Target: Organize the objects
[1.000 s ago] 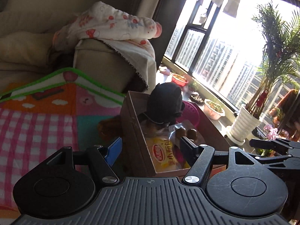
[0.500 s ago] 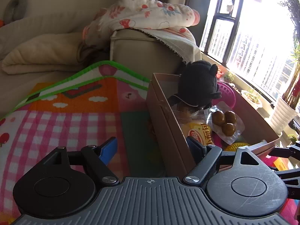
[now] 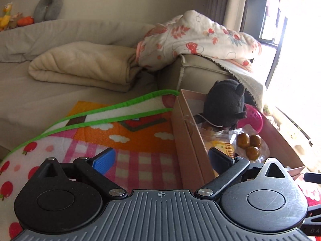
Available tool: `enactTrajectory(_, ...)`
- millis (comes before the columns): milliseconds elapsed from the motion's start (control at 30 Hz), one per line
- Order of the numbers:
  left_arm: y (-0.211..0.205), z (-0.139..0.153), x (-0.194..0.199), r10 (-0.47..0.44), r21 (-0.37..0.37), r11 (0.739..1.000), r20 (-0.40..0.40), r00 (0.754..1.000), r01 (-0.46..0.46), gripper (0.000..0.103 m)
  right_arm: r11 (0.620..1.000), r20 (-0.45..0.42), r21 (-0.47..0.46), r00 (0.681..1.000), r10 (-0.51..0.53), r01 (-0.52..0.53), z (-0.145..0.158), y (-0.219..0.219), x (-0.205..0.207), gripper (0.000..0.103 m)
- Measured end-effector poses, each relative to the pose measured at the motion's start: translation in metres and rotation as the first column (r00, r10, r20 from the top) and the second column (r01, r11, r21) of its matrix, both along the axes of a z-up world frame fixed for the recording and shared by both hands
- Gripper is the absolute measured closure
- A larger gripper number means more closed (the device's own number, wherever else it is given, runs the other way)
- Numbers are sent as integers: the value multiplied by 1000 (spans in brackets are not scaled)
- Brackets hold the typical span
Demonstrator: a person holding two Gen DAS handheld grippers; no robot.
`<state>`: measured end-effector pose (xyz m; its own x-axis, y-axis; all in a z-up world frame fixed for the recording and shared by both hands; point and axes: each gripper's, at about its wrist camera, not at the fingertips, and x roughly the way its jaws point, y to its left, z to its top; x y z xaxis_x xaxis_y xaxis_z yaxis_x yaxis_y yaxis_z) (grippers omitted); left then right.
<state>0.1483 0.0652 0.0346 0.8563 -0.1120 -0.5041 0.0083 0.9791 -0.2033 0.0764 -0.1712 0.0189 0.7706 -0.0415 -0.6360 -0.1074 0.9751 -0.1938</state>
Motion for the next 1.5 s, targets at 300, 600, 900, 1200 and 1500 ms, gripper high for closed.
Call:
enactTrajectory(300, -39, -2, -128, -89, 74, 993, -31, 996, 91, 2, 997, -23, 69, 999, -39, 41, -14, 19, -88, 0)
enactTrajectory(600, -71, -32, -146, 21, 234, 972, -137, 990, 12, 2, 972, -24, 212, 994, -103, 106, -36, 6, -105, 0)
enactTrajectory(900, -67, -34, -146, 27, 218, 976, -139, 990, 4, 1, 971, -6, 194, 990, -138, 137, -39, 10, -104, 0)
enactTrajectory(1200, -66, -34, -146, 28, 218, 976, -139, 990, 3, 1, 971, -6, 196, 991, -136, 134, -39, 9, -100, 0)
enactTrajectory(1500, -66, -34, -146, 28, 218, 976, -139, 990, 3, 1, 972, -6, 195, 991, -136, 135, -39, 9, -100, 0)
